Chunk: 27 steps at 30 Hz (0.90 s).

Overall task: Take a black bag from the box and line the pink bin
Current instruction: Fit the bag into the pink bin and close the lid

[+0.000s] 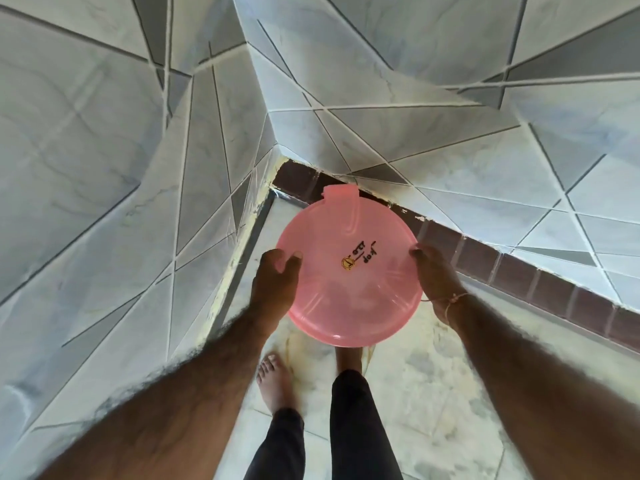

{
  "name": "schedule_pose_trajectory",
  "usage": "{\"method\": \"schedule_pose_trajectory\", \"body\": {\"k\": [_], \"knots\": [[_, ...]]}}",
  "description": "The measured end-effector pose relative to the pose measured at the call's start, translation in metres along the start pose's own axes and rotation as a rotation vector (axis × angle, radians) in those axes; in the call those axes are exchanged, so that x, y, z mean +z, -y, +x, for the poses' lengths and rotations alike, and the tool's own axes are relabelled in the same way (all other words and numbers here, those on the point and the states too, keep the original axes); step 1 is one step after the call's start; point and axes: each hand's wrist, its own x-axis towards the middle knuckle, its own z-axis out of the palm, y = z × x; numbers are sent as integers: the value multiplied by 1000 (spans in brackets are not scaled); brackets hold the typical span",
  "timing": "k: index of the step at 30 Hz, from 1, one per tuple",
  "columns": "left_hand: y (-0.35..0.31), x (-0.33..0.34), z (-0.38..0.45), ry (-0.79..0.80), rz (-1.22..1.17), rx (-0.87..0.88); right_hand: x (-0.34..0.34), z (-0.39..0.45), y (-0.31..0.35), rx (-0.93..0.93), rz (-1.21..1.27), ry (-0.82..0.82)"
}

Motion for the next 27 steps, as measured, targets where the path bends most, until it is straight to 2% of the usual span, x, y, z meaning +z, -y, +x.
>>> {"method": "schedule_pose_trajectory", "body": {"k": [3, 6, 8, 10, 12, 15, 20, 23, 27], "knots": [[8, 6, 6, 26, 46, -1, 5, 7, -12, 12, -149, 42], [13, 7, 7, 11, 220, 88, 10, 10, -22, -34, -449, 53], [16, 6, 0, -60, 512, 266, 17, -2, -27, -154, -649, -70], [23, 9, -10, -109, 764, 516, 26, -19, -32, -330, -819, -210], [32, 12, -17, -54, 897, 670, 36, -32, -39, -442, -937, -204], [43, 14, -20, 105, 983, 672, 46, -43, -47, -422, -976, -74], [23, 0, -24, 242, 1064, 616, 40, -54, -27, -313, -1067, 72], [-9, -20, -37, 218, 1063, 609, 29, -69, 6, -304, -1056, 79], [-71, -67, -76, 101, 1040, 684, 1, -119, 72, -378, -979, -29]]}}
